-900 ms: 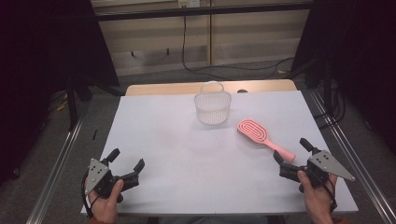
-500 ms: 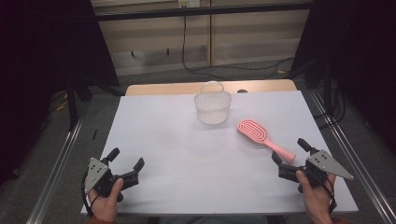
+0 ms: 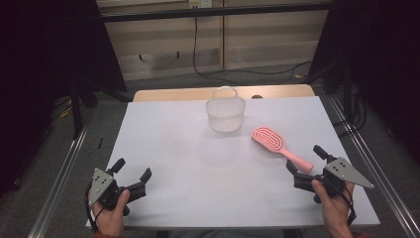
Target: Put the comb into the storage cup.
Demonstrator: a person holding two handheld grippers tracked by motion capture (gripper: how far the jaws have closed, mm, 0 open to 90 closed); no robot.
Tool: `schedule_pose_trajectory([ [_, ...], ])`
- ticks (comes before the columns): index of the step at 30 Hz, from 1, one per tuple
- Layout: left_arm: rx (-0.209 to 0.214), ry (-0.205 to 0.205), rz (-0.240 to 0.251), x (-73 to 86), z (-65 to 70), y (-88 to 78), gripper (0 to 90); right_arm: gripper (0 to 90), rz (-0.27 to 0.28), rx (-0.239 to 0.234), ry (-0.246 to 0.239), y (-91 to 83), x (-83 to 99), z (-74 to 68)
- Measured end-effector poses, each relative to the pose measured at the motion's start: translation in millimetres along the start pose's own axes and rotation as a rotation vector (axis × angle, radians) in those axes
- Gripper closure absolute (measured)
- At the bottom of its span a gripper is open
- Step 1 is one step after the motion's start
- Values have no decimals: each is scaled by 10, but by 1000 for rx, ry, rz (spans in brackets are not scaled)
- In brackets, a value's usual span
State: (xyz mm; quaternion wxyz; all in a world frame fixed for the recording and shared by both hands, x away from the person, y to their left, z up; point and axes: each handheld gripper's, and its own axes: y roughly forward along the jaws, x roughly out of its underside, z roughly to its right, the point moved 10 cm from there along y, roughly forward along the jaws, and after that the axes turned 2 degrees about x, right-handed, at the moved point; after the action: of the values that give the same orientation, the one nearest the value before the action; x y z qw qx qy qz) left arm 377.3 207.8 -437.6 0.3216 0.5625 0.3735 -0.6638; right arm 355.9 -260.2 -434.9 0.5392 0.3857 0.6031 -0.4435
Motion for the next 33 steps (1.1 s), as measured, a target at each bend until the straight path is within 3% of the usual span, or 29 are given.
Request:
schedule_pose_trajectory([
  [5, 21, -9, -10, 6, 27, -2, 27, 4, 3, -21, -9, 85, -25, -48],
  [12, 17, -12, 2, -14, 30, -2, 27, 5, 18, -25, -27, 170, -81, -50],
  [18, 20, 26, -11, -11, 73, -2, 27, 7, 13, -12, -29, 238, -104, 30],
  [22, 31, 23, -14, -14, 87, 2, 26, 2, 7, -2, -30, 277, -149, 59],
  [23, 36, 19, -15, -13, 99, 4, 26, 4, -4, 33, -40, 308, -169, 97],
  [28, 52, 35, -12, -27, 127, 29, 27, 8, -13, 32, -52, 380, -240, 115],
  [33, 65, 45, -18, -17, 145, 71, 26, 3, 33, 32, -36, 441, -397, 132],
])
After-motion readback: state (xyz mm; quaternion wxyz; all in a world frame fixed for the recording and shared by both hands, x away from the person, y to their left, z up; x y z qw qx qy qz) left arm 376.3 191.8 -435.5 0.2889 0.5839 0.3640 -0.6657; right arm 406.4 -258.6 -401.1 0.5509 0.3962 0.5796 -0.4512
